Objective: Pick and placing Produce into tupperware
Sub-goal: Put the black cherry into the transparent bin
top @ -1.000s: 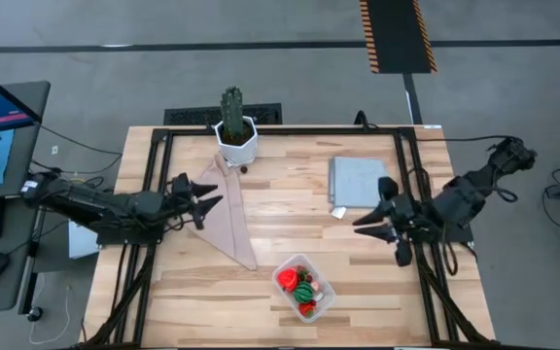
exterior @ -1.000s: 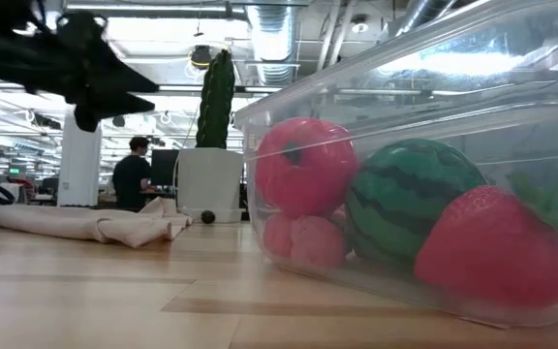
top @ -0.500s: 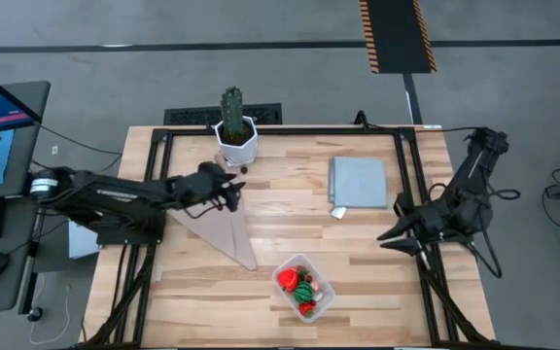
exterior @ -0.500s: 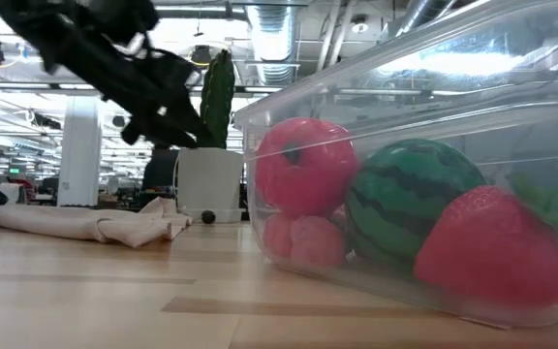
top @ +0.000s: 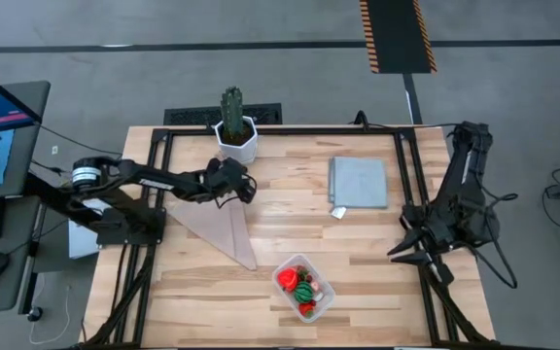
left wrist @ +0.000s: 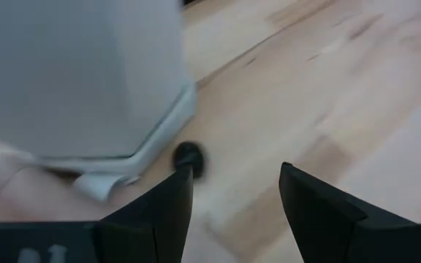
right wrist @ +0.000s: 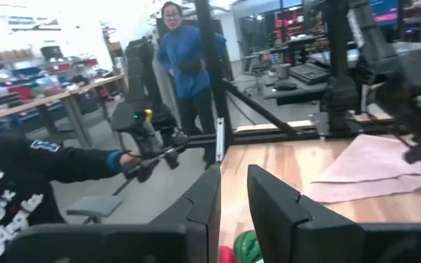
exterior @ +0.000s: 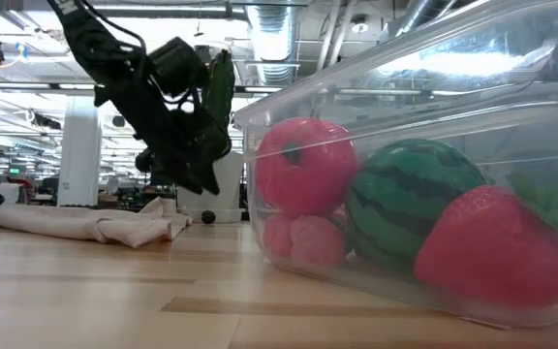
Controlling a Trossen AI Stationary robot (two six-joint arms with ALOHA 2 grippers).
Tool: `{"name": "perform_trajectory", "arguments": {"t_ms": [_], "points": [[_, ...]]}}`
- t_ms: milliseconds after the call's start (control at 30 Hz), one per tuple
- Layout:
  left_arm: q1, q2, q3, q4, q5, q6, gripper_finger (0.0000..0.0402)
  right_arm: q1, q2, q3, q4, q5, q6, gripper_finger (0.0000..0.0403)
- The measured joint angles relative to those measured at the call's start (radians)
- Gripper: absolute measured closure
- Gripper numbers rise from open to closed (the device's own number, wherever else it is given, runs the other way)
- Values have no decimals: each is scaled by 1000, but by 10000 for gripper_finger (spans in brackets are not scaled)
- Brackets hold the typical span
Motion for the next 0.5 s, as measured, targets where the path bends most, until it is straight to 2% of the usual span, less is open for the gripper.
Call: {"name": "perform_trajectory", "arguments": {"t_ms": [367, 500], "points": [[53, 21, 2, -99, -59, -51, 207, 20, 62, 0, 21, 2, -17, 310], [70, 20, 2, -122, -113, -51, 207, 20, 79, 0, 44, 2, -28, 310]]}}
